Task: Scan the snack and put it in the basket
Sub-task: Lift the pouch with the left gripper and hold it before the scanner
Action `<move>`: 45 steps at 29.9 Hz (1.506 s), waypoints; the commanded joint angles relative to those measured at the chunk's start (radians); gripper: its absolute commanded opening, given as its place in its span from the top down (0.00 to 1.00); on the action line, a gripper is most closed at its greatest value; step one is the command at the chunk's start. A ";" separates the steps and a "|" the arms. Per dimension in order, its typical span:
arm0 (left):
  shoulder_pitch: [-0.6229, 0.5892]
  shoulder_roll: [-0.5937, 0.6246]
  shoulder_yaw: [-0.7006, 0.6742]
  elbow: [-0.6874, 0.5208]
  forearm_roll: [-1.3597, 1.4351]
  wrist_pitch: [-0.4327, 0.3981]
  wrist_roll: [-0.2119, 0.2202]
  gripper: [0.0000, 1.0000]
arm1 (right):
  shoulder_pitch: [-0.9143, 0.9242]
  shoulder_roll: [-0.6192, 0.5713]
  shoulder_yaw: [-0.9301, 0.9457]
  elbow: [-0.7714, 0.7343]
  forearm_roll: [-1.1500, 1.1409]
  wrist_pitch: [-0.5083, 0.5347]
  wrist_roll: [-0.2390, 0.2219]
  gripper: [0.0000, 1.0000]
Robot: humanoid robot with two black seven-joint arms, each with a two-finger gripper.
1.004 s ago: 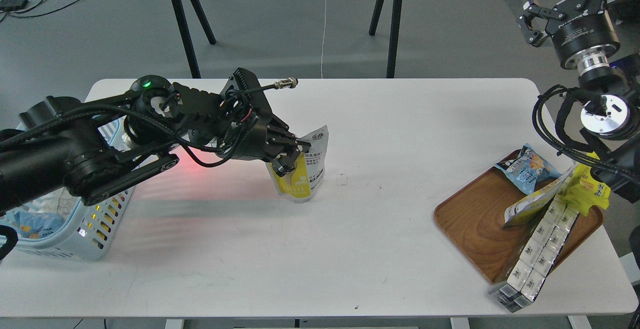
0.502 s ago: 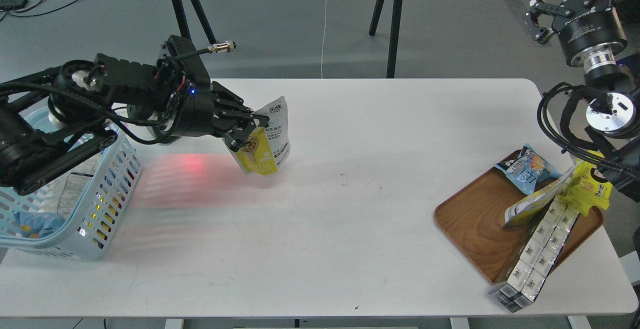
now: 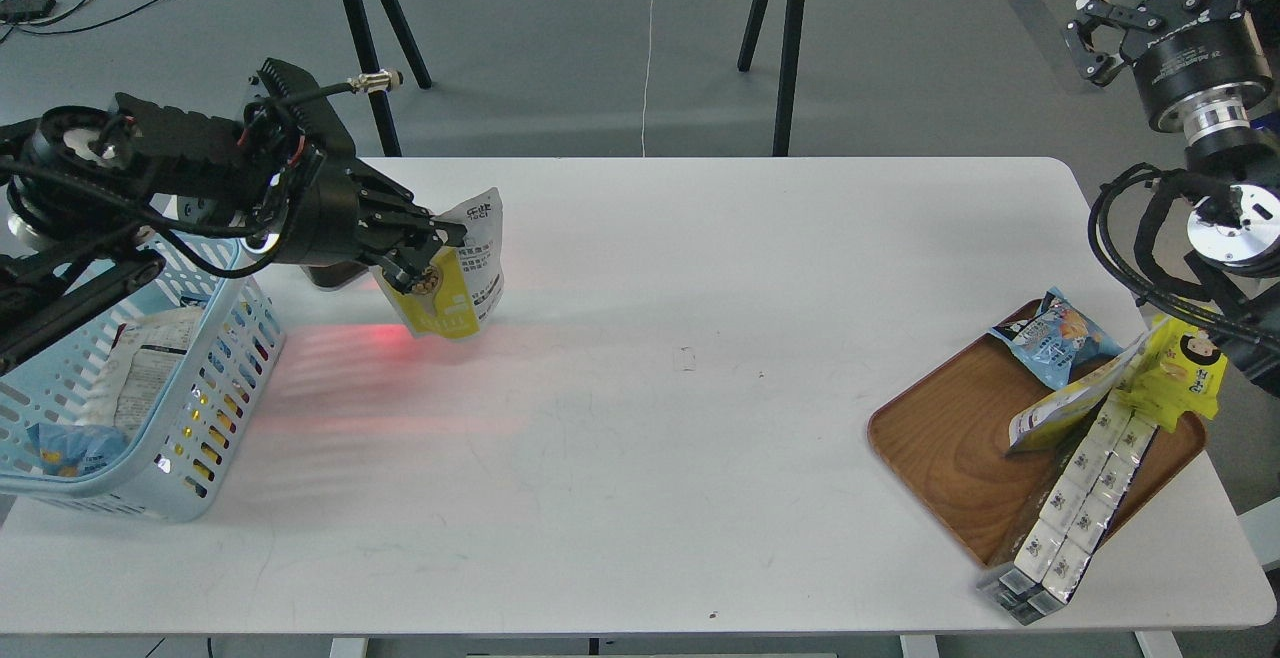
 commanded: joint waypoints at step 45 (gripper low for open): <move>-0.002 -0.053 -0.022 0.041 0.000 0.002 0.009 1.00 | 0.002 -0.022 0.043 0.136 0.001 0.000 0.002 0.01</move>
